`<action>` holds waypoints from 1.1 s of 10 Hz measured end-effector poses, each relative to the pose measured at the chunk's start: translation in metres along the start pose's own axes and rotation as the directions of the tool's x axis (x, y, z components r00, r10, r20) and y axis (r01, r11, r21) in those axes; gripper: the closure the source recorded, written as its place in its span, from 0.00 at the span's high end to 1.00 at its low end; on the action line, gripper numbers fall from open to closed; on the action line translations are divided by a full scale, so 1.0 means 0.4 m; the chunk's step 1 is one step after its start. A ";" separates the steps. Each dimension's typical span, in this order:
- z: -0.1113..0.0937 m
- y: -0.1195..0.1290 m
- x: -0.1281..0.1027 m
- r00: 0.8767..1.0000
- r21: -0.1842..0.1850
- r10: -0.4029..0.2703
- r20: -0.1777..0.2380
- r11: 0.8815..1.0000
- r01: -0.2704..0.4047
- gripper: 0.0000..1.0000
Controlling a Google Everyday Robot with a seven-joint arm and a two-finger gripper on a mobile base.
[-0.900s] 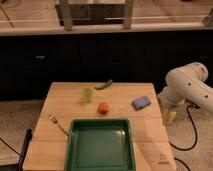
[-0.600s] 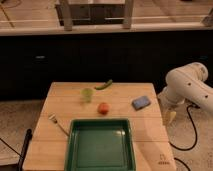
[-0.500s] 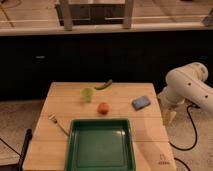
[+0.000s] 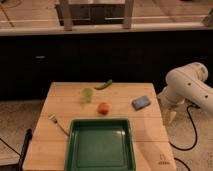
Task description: Place sponge in tray
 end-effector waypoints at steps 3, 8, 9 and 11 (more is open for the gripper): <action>0.000 0.000 0.000 1.000 0.000 0.000 0.000 1.000 0.000 0.80; 0.014 -0.054 -0.038 1.000 0.017 -0.027 0.016 1.000 0.027 0.80; 0.020 -0.082 -0.056 0.999 0.023 -0.037 0.024 0.999 0.037 0.80; 0.026 -0.095 -0.064 0.999 0.025 -0.047 0.026 0.999 0.047 0.80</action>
